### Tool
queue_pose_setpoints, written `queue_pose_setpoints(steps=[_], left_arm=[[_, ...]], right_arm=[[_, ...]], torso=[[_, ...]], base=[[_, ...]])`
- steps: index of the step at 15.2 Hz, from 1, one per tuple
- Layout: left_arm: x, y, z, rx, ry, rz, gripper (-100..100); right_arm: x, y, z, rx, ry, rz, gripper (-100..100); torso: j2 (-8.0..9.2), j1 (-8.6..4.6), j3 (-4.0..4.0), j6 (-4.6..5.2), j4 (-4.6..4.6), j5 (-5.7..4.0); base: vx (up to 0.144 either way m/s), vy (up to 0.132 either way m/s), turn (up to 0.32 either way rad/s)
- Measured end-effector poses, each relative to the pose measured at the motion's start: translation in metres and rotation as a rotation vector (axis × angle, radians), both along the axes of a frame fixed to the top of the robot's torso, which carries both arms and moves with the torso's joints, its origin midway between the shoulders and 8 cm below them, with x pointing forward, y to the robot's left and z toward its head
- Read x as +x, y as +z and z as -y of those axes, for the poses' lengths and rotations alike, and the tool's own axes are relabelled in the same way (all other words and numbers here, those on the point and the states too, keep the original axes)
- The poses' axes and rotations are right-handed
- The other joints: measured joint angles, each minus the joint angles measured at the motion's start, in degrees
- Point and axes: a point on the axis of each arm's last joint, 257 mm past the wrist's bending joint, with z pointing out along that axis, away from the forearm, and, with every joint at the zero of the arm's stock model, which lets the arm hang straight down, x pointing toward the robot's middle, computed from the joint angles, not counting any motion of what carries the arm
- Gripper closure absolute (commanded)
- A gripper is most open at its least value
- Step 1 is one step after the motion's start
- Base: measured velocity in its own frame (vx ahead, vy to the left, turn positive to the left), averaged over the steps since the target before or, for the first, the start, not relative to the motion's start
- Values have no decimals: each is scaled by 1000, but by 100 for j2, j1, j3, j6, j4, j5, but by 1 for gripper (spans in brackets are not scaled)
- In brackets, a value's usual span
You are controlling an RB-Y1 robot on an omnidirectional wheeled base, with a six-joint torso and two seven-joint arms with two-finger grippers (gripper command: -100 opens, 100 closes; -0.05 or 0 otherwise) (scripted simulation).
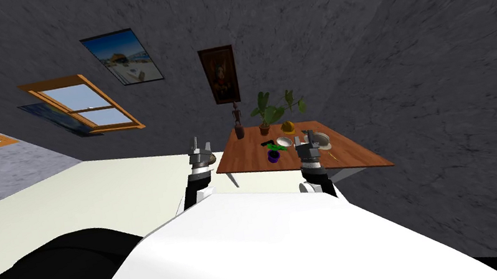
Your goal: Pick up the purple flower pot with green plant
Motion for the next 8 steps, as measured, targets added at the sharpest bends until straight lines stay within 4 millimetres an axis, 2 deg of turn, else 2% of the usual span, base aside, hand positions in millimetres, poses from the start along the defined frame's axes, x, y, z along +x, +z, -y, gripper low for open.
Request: queue_pose_setpoints(steps=[8], left_arm=[[0, 0, 0, 0, 0, 0, 0]], right_arm=[[25, -50, -9, 197, 134, -112, -100]], torso=[[-1, 0, 0, 0, 0, 0]], base=[[-3, -47, 45]])
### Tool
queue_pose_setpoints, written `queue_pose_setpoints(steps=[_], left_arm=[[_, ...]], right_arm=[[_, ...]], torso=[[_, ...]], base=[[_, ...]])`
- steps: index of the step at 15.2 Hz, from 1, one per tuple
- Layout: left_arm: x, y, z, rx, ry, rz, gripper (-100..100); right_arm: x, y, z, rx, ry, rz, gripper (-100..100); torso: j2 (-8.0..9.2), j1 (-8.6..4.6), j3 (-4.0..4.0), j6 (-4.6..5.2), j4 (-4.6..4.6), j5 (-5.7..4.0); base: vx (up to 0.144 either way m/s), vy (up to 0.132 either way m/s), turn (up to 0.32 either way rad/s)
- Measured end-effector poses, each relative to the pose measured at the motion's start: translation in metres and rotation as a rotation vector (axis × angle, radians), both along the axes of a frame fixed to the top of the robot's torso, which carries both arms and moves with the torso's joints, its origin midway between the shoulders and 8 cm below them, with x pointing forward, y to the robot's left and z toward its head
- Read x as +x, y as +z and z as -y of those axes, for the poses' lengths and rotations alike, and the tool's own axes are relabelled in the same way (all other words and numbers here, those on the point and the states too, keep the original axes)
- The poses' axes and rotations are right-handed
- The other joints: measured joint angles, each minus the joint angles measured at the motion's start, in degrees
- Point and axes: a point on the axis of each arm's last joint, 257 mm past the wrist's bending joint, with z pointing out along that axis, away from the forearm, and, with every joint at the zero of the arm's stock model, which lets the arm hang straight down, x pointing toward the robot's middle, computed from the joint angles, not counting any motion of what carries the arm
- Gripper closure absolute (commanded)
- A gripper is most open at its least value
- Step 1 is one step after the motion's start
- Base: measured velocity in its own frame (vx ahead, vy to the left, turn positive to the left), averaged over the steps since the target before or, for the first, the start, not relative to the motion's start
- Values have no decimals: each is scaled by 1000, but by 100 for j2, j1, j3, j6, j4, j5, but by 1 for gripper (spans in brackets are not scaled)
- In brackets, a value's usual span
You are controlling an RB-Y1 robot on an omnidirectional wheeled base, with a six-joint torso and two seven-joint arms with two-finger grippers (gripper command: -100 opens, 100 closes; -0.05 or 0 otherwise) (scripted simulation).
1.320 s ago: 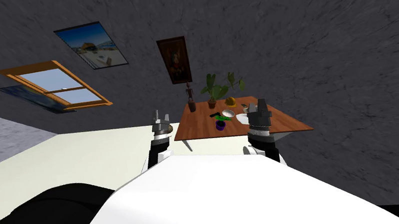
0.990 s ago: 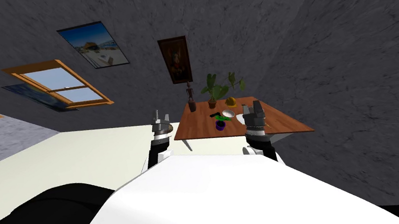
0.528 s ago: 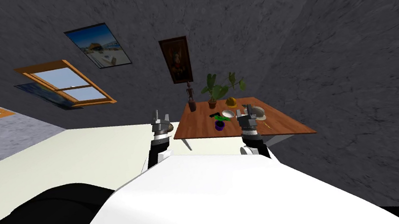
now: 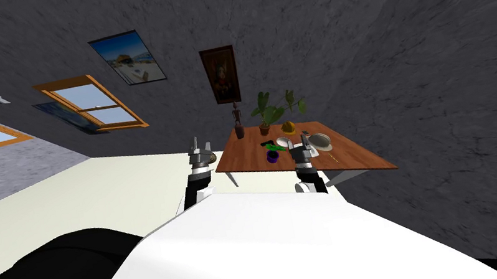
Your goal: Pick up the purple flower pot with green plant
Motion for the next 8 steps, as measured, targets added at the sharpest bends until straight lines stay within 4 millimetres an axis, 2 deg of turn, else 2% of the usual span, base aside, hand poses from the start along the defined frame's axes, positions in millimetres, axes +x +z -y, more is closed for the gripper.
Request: queue_pose_setpoints(steps=[8], left_arm=[[0, 0, 0, 0, 0, 0, 0]], right_arm=[[22, -55, -11, 219, 110, -123, -100]], torso=[[-2, 0, -1, 0, 0, 0]], base=[[-1, -48, 50]])
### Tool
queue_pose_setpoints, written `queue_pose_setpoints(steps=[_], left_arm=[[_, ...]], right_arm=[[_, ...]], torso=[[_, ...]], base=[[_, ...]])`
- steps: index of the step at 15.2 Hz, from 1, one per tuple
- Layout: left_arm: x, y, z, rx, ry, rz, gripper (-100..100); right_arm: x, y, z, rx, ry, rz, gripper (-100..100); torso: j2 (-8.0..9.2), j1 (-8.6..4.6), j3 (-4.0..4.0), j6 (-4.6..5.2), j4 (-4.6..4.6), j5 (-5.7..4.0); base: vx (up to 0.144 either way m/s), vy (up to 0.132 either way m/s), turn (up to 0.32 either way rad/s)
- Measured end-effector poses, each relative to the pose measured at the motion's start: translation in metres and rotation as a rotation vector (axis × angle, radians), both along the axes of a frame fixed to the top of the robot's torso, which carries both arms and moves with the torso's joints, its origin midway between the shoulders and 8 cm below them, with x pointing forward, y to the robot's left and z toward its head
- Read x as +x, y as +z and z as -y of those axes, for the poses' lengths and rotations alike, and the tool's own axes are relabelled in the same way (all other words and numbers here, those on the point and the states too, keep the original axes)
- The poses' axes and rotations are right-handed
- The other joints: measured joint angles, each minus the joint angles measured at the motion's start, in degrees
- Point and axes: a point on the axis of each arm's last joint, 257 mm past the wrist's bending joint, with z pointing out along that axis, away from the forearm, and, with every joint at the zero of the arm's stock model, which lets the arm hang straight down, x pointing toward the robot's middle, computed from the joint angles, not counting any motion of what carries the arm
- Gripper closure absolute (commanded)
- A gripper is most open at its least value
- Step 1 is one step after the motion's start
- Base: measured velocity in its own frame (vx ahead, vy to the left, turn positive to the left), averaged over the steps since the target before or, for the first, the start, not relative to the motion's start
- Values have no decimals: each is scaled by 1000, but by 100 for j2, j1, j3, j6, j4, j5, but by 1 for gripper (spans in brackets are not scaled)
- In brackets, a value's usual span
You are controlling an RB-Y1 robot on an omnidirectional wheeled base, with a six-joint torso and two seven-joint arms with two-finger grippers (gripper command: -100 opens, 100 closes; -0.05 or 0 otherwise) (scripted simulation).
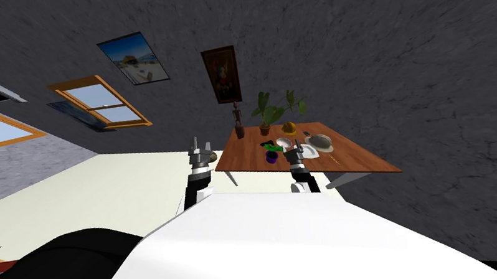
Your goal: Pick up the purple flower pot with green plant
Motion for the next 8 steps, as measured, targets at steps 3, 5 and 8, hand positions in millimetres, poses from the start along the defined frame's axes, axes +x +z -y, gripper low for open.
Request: queue_pose_setpoints(steps=[3, 5, 8], left_arm=[[0, 0, 0, 0, 0, 0, 0], [0, 0, 0, 0, 0, 0, 0], [0, 0, 0, 0, 0, 0, 0]], right_arm=[[7, -20, -4, 83, 35, -44, -100], [11, -36, -8, 142, 57, -77, -100], [16, -61, -15, 234, 87, -130, -100]], torso=[[-1, 1, 0, 0, 0, 0], [-2, 1, -1, 0, 0, 0], [-2, 1, -1, 0, -1, 0]], base=[[1, -49, 55], [6, -49, 57], [2, -48, 52]])
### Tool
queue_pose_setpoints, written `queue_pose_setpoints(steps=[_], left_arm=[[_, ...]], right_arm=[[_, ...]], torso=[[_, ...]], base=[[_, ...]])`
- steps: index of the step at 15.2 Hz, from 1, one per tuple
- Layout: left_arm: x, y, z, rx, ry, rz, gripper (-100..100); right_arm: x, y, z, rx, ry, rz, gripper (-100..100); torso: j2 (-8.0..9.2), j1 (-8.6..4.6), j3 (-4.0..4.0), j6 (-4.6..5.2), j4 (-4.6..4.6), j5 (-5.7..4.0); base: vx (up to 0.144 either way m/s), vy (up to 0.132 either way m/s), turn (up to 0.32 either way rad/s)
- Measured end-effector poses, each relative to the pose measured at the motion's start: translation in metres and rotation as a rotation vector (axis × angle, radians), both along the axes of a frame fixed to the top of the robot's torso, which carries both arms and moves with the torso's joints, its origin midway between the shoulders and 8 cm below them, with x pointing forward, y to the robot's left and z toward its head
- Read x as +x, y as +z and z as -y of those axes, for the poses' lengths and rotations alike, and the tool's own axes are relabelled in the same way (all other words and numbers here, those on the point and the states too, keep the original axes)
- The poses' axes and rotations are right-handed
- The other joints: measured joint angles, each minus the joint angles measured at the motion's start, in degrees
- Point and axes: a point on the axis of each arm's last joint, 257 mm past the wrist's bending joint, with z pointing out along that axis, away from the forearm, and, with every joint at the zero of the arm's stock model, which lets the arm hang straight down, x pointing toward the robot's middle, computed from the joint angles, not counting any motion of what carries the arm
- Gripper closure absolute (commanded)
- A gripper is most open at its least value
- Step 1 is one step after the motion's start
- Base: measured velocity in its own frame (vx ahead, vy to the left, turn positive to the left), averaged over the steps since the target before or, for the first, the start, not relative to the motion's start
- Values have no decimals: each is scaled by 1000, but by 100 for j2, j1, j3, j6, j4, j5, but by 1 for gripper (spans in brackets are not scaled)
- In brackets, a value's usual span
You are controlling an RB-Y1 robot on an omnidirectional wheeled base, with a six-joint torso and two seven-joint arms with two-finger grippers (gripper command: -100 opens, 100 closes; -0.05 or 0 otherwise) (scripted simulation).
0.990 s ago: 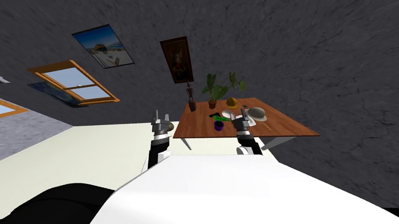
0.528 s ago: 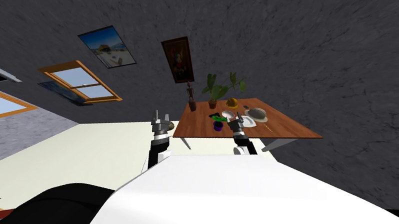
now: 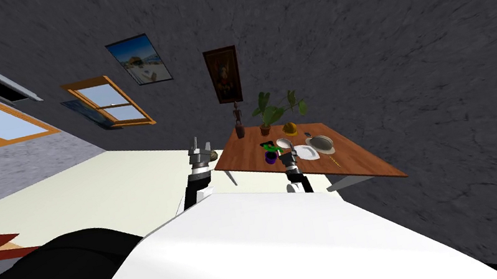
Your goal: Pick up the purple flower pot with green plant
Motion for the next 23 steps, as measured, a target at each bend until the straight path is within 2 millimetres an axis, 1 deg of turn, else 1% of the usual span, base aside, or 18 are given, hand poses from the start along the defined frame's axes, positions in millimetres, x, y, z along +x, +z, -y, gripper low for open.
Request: queue_pose_setpoints(steps=[5, 8, 14, 17, 23], left_arm=[[0, 0, 0, 0, 0, 0, 0], [0, 0, 0, 0, 0, 0, 0], [0, 0, 0, 0, 0, 0, 0], [0, 0, 0, 0, 0, 0, 0], [0, 0, 0, 0, 0, 0, 0]], right_arm=[[9, -33, -8, 146, 40, -80, -100], [12, -56, -17, 236, 60, -129, -100], [17, -91, -31, 399, 88, -216, -100], [20, -105, -39, 474, 96, -249, -100], [25, -130, -52, 619, 106, -311, -100]], torso=[[0, 1, 0, 0, 0, 1], [-5, 2, -2, 0, -1, 1], [-5, 3, -3, 0, -1, 1], [-9, 6, -7, -3, -5, -1], [-82, 28, -74, -51, -67, -34]], base=[[4, -48, 55], [15, -46, 54], [13, -44, 51], [22, -41, 40], [20, -43, 46]])
